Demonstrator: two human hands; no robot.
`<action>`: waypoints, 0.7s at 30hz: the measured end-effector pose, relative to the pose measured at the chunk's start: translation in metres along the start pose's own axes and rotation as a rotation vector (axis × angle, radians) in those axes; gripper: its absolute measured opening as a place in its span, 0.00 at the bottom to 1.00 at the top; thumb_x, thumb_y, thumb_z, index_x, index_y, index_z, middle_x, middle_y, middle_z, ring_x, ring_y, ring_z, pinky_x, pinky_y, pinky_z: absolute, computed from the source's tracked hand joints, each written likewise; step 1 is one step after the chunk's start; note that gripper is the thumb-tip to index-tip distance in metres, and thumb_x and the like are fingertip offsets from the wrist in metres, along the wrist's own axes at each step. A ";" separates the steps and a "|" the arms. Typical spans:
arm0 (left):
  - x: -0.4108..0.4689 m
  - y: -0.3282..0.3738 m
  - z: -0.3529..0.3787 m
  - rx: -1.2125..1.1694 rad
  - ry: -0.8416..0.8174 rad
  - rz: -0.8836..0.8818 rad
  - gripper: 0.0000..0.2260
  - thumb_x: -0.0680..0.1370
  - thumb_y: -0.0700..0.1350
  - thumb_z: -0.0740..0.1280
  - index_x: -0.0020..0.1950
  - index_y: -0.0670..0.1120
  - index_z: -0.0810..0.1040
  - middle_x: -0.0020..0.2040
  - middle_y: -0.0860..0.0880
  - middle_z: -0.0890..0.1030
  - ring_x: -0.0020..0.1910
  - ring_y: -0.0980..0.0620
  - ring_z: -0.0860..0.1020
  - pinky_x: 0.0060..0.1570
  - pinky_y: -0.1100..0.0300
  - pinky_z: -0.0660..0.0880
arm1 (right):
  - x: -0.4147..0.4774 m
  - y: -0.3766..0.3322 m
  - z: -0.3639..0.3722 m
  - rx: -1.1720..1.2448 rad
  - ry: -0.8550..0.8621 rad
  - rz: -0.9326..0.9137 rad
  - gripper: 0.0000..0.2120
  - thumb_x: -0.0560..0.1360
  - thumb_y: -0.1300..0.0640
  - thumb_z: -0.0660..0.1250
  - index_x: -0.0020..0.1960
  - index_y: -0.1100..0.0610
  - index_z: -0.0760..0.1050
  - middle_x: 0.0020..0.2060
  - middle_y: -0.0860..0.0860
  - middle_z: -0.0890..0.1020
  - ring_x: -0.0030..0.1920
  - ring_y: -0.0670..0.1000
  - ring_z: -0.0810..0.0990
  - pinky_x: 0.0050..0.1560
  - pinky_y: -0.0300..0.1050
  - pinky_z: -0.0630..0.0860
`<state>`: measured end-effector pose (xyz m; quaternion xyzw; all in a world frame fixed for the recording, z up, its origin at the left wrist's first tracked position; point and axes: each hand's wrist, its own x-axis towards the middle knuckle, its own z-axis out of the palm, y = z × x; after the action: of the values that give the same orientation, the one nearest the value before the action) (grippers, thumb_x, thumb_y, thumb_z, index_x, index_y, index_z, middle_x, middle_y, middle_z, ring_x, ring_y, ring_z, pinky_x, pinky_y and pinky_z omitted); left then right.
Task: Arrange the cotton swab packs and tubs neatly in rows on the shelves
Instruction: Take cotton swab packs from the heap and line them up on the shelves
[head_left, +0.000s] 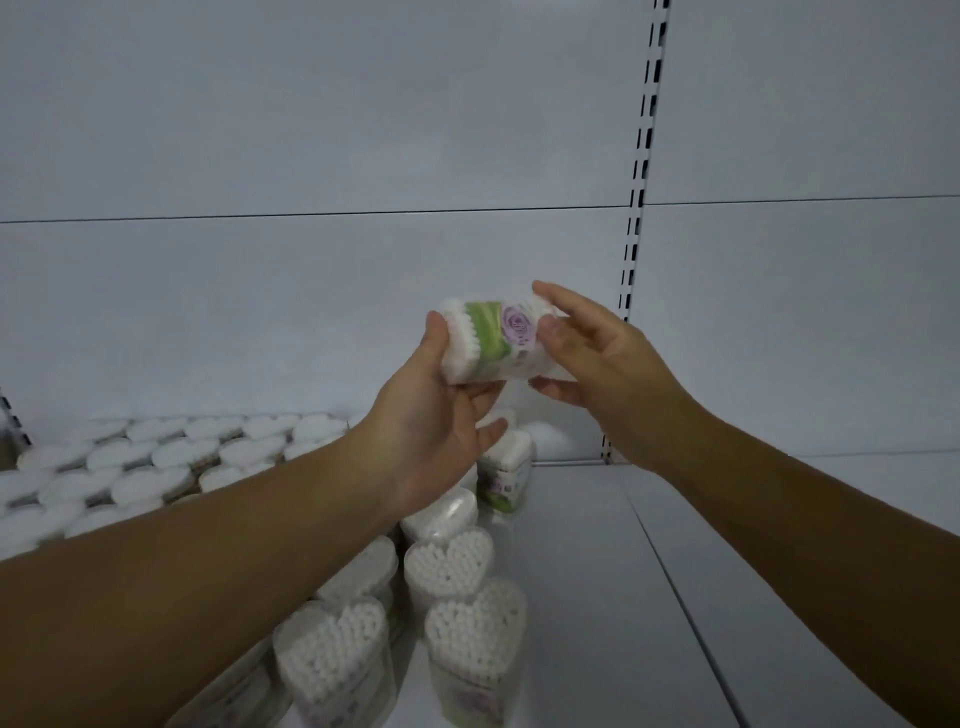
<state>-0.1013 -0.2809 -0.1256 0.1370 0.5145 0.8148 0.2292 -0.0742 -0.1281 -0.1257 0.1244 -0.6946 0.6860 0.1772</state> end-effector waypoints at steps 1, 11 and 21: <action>0.000 -0.002 0.001 0.057 0.002 -0.026 0.29 0.80 0.65 0.48 0.71 0.50 0.71 0.67 0.49 0.76 0.69 0.53 0.70 0.68 0.50 0.62 | -0.001 -0.001 -0.005 0.026 0.004 0.014 0.17 0.78 0.56 0.64 0.65 0.49 0.71 0.45 0.43 0.83 0.50 0.46 0.82 0.51 0.47 0.81; -0.054 -0.026 -0.011 1.678 -0.526 0.532 0.24 0.71 0.68 0.65 0.62 0.58 0.75 0.64 0.59 0.75 0.65 0.63 0.69 0.67 0.59 0.65 | -0.026 0.055 -0.032 -1.063 -0.168 -0.156 0.25 0.65 0.35 0.70 0.56 0.48 0.82 0.54 0.44 0.82 0.54 0.46 0.80 0.54 0.44 0.77; -0.056 -0.042 -0.022 2.236 -0.828 0.186 0.32 0.75 0.60 0.64 0.77 0.53 0.58 0.74 0.52 0.64 0.75 0.52 0.55 0.74 0.41 0.41 | -0.032 0.096 -0.008 -1.148 -0.175 -0.285 0.25 0.69 0.36 0.64 0.57 0.51 0.81 0.52 0.47 0.78 0.53 0.48 0.75 0.47 0.42 0.73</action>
<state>-0.0534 -0.3118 -0.1720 0.5493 0.8136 -0.1767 0.0715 -0.0842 -0.1200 -0.2267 0.1569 -0.9428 0.1577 0.2484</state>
